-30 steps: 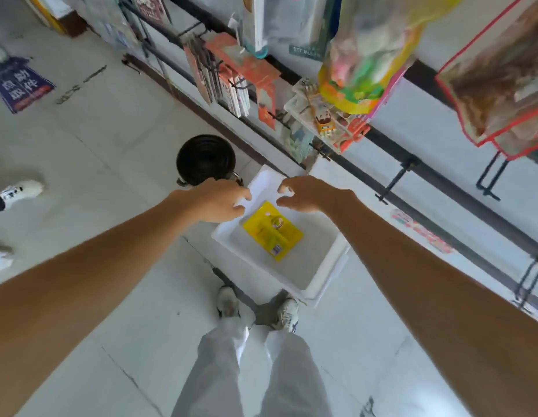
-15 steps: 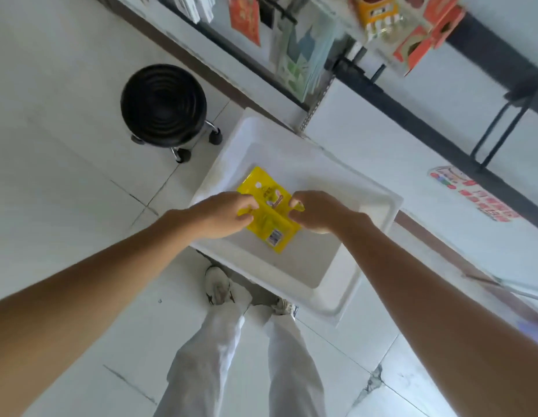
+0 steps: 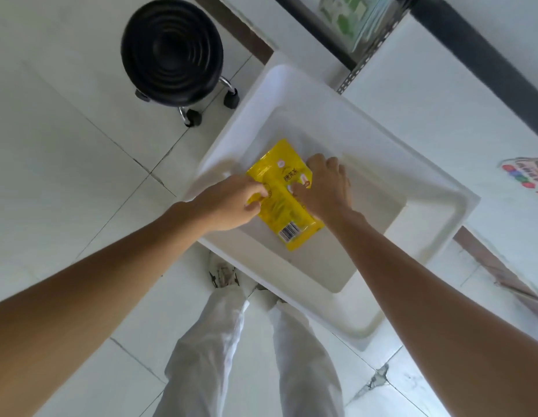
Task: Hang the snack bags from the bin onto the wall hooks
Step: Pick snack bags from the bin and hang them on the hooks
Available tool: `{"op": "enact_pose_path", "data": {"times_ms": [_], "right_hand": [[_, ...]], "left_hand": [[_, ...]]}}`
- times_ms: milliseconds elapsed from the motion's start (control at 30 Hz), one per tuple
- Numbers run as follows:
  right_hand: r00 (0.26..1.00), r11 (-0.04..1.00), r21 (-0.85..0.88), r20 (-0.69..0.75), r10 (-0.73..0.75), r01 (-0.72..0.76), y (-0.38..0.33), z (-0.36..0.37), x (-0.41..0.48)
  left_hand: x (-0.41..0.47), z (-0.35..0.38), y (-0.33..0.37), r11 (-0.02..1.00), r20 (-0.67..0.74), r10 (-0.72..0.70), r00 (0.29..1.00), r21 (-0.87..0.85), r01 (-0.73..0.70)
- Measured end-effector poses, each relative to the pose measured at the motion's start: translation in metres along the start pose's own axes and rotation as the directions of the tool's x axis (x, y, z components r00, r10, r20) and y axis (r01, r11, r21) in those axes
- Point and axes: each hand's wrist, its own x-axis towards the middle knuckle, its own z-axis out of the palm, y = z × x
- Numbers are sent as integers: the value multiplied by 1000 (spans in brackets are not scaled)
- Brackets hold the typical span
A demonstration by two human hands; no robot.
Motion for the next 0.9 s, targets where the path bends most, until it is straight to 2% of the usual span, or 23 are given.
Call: {"op": "enact_pose_path", "data": {"times_ms": [100, 233, 400, 533, 800, 833, 900], "right_hand": [[997, 993, 101, 54, 58, -63, 1, 6, 1], [995, 961, 261, 58, 77, -89, 2, 5, -12], [998, 952, 300, 46, 40, -53, 2, -17, -34], [999, 932, 362, -13, 30, -23, 0, -45, -55], [985, 923, 366, -160, -63, 118, -10, -132, -107], [980, 927, 344, -179, -88, 146, -13, -144, -115], [965, 933, 292, -216, -151, 211, -19, -167, -131]], "left_hand": [[-3, 2, -2, 1000, -13, 3, 1000, 4, -3], [-11, 0, 2, 1000, 46, 4, 999, -6, -4], [-25, -20, 24, 994, 12, -37, 999, -103, 38], [-38, -49, 51, 994, -42, -33, 999, -104, 28], [-80, -112, 106, 967, -170, -92, 981, -252, 47], [-84, -123, 118, 958, -156, -131, 979, -274, 84], [-92, -151, 148, 892, -40, -249, 968, -397, 214]]}}
